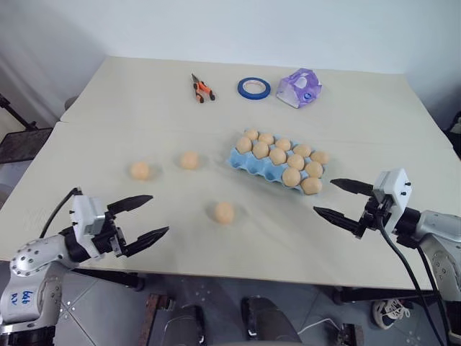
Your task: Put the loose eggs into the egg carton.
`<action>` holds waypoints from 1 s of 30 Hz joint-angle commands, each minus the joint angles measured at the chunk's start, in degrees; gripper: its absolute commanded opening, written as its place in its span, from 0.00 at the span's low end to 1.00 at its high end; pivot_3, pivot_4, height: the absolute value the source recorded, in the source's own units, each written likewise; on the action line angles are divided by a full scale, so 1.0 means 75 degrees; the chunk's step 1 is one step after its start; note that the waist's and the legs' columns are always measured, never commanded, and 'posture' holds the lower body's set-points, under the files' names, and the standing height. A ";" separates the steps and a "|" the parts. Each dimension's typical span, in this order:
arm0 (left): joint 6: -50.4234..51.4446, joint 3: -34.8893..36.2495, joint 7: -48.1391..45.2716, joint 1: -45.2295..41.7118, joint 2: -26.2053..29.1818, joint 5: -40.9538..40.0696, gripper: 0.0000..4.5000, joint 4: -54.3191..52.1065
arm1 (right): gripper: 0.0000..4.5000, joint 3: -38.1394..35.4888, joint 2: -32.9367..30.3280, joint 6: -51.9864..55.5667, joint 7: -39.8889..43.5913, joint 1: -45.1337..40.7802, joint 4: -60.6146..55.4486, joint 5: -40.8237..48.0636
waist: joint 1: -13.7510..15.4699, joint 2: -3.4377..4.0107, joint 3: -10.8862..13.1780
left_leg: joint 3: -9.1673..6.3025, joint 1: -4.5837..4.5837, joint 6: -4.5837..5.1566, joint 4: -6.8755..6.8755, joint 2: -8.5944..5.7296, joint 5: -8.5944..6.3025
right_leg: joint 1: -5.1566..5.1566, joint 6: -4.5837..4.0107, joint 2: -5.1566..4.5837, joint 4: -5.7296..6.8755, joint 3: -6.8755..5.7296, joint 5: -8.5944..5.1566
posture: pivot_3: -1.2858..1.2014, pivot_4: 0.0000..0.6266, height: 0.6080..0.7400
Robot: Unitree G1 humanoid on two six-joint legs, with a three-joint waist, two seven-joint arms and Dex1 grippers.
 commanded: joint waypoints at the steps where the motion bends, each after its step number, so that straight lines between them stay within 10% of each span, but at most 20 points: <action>1: -0.0152 -0.0424 0.0307 -0.0563 -0.0102 0.0038 1.00 -0.0292 | 1.00 0.0020 -0.0024 -0.0123 0.0018 -0.0241 -0.0022 0.0011 | 0.0009 0.0001 0.0001 | 0.0000 0.0000 0.0001 -0.0001 0.0000 0.0001 | -0.0001 0.0000 0.0000 0.0000 0.0000 0.0000 | 0.52 0.24 1.00; 12: -0.0101 -0.2968 0.1633 -0.2593 -0.1236 0.1557 1.00 0.0490 | 1.00 0.0048 0.0049 -0.0135 -0.0096 -0.0185 -0.0100 -0.0043 | 0.0019 0.0003 -0.0001 | 0.0006 -0.0015 0.0038 -0.0003 -0.0006 0.0015 | 0.0009 0.0043 0.0011 -0.0048 0.0005 0.0023 | 0.52 0.24 1.00; 30: -0.1109 -0.4312 0.2035 -0.3358 -0.2123 0.3073 1.00 0.2785 | 1.00 -0.0123 0.0128 -0.0038 -0.0499 0.0343 -0.0581 0.0045 | 0.0037 0.0009 -0.0004 | 0.0008 -0.0011 0.0037 -0.0004 -0.0005 0.0022 | 0.0005 0.0047 0.0013 -0.0036 0.0010 0.0026 | 0.52 0.24 1.00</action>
